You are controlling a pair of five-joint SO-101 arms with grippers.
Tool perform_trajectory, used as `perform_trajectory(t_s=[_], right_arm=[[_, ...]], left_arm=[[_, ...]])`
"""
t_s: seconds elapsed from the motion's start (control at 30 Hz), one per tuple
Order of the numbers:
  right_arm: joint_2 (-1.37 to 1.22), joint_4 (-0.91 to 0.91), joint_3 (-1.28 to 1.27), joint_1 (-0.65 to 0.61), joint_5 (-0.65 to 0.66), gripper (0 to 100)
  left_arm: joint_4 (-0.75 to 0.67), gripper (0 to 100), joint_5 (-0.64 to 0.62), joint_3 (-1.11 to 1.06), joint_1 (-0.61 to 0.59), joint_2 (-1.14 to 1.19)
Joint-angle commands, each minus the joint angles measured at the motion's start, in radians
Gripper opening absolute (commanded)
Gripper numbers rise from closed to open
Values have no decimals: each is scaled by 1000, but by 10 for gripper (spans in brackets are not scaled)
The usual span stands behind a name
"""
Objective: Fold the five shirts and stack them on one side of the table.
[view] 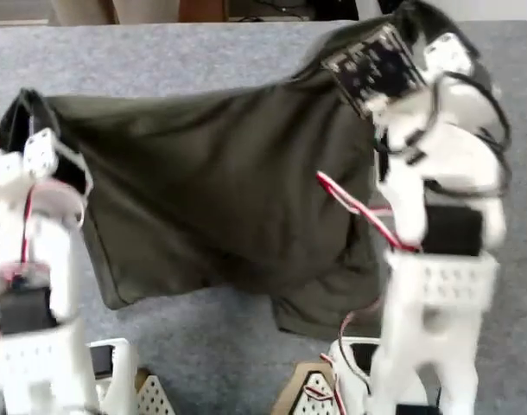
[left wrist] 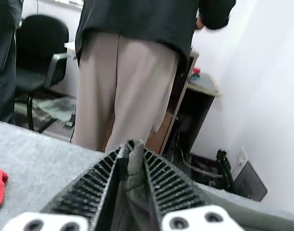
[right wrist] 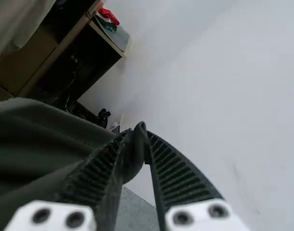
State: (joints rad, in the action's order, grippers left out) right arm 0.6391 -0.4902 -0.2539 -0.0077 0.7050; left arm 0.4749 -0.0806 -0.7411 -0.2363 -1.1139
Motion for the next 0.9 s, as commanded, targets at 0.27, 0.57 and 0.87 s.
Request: perform_trajectory(t_s=[0.27, 0.57, 0.87], right_arm=[[-378, 347, 104, -16, 8, 4], [-610, 110, 463, -12, -143, 4], [-611, -384, 578, -10, -153, 4]], left_arm=[[-439, 18, 9, 69, -5, 456], [-356, 18, 8, 402, -14, 828], [-117, 18, 8, 470, -14, 829]])
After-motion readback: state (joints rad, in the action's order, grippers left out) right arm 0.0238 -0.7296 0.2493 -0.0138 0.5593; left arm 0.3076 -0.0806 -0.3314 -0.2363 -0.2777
